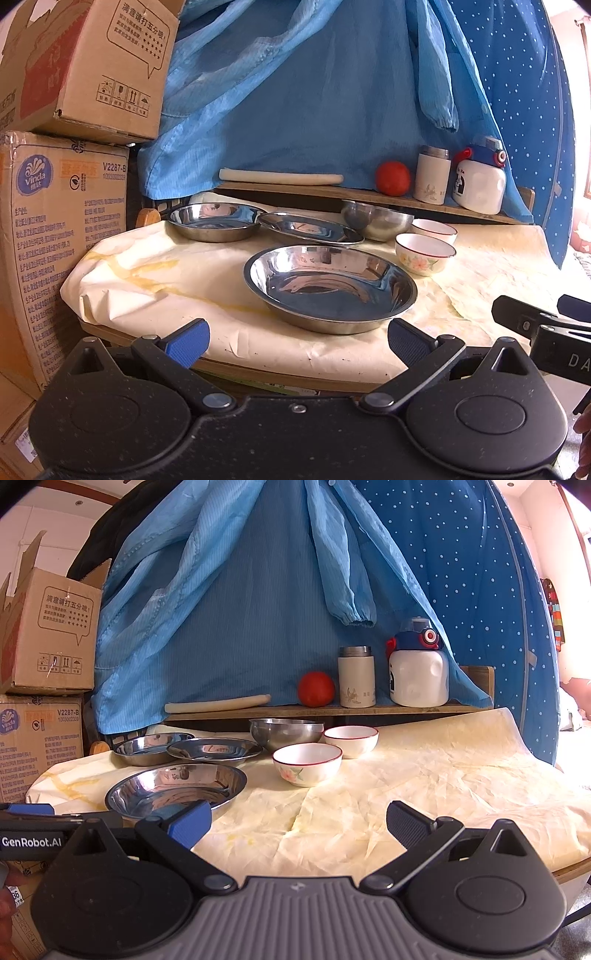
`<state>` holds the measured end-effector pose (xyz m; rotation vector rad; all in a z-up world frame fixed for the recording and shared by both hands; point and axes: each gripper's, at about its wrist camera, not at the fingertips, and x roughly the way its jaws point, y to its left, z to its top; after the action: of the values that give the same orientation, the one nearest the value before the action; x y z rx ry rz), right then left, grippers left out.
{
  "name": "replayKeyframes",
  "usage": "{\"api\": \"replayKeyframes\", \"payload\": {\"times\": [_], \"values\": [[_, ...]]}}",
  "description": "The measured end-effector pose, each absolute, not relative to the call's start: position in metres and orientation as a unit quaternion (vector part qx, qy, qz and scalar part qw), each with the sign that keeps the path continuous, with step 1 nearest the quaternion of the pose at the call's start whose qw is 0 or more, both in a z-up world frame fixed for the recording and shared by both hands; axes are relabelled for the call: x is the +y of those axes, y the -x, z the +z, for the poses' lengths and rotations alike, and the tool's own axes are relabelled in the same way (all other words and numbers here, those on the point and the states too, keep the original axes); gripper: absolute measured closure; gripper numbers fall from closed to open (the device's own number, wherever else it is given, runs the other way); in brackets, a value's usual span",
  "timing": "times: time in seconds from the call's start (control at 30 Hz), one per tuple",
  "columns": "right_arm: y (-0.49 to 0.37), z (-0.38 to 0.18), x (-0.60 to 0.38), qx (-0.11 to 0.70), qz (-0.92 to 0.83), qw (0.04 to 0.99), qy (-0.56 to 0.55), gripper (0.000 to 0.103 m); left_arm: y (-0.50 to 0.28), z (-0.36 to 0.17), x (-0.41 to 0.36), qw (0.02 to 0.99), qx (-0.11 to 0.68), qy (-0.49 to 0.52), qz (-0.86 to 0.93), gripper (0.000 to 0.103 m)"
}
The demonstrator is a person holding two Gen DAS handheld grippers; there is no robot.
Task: Organize plates and bowls
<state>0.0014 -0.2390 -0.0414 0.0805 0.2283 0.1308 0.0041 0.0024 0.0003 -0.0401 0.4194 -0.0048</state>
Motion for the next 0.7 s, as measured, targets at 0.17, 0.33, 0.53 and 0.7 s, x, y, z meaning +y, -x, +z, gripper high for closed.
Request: {"api": "replayKeyframes", "payload": {"times": [0.17, 0.33, 0.53, 0.7], "values": [[-0.006, -0.039, -0.235, 0.115, 0.066, 0.991, -0.034, 0.000, -0.003, 0.009, 0.007, 0.980, 0.196, 0.023, 0.004, 0.001], [-0.013, -0.037, -0.236, 0.121, 0.070, 0.990, -0.028, 0.000, -0.015, 0.018, 0.021, 0.979, 0.199, 0.035, 0.012, 0.001], [-0.030, -0.033, -0.233, 0.140, 0.091, 0.986, -0.013, 0.000, -0.043, 0.019, 0.037, 0.972, 0.230, 0.051, 0.017, 0.001], [-0.047, -0.028, -0.225, 0.146, 0.116, 0.982, 0.009, 0.000, -0.065, 0.023, 0.047, 0.968, 0.244, 0.055, 0.021, 0.001]]}}
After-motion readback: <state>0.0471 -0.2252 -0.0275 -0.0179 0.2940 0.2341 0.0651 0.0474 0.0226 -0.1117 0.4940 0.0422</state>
